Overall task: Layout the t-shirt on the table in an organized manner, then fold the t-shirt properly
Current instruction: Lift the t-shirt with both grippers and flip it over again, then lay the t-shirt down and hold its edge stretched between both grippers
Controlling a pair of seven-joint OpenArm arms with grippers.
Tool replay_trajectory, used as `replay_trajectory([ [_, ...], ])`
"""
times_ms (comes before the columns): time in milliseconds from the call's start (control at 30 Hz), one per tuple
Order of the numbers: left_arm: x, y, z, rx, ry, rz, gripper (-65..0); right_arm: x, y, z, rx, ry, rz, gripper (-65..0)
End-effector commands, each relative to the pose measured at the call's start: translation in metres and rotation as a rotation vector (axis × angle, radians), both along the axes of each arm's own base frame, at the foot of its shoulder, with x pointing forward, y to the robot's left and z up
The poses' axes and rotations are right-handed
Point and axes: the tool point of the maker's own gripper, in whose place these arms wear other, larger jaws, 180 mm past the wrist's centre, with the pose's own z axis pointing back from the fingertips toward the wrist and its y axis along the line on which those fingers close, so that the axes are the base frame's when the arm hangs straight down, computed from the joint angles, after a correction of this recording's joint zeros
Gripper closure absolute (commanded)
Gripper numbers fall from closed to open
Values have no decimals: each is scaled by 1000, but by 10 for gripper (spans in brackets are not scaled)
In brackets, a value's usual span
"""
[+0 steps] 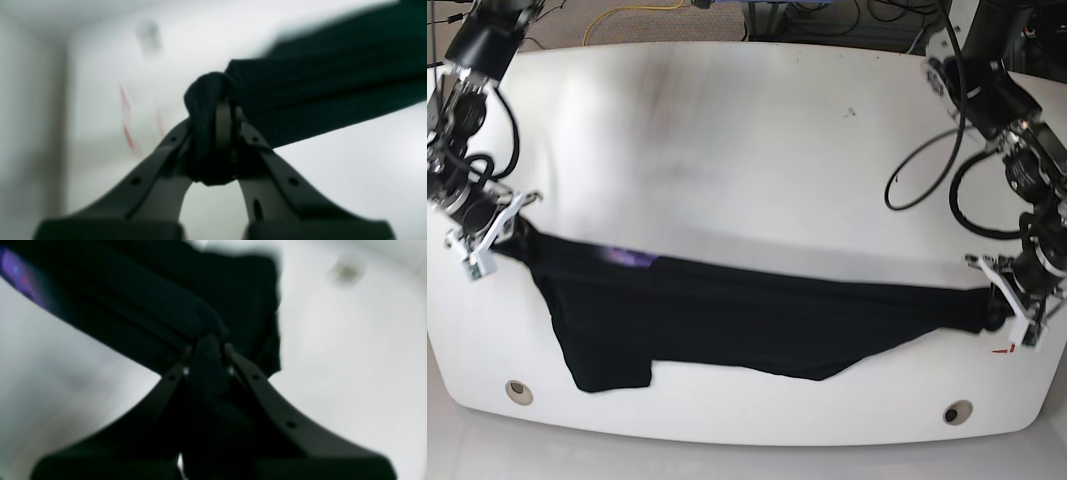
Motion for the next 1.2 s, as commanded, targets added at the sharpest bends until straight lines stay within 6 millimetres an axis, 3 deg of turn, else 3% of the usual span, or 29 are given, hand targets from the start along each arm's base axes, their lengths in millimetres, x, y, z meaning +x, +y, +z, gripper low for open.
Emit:
replay_trajectory([
  [0,-14,17,-8,41,23,52,0,-12,-12,-9,-38,19,-40,0],
  [133,-57,27,-60,30,159,83,0,-53,-3,-65,1,130,-81,0],
  [400,-112,25,-113,15,278,68,0,-98,4,-117,-55,263,-129,0],
  [633,-131,24,-128,13,330,65,0,-115,2,-131,-107,323,-142,0],
  [900,-132,24,-128,13,332,64,0,-120,3,-133,-108,332,-141,0],
  [1167,-131,23,-128,13,329,61,0,-124,6,-122,-147,325,-119,-3],
])
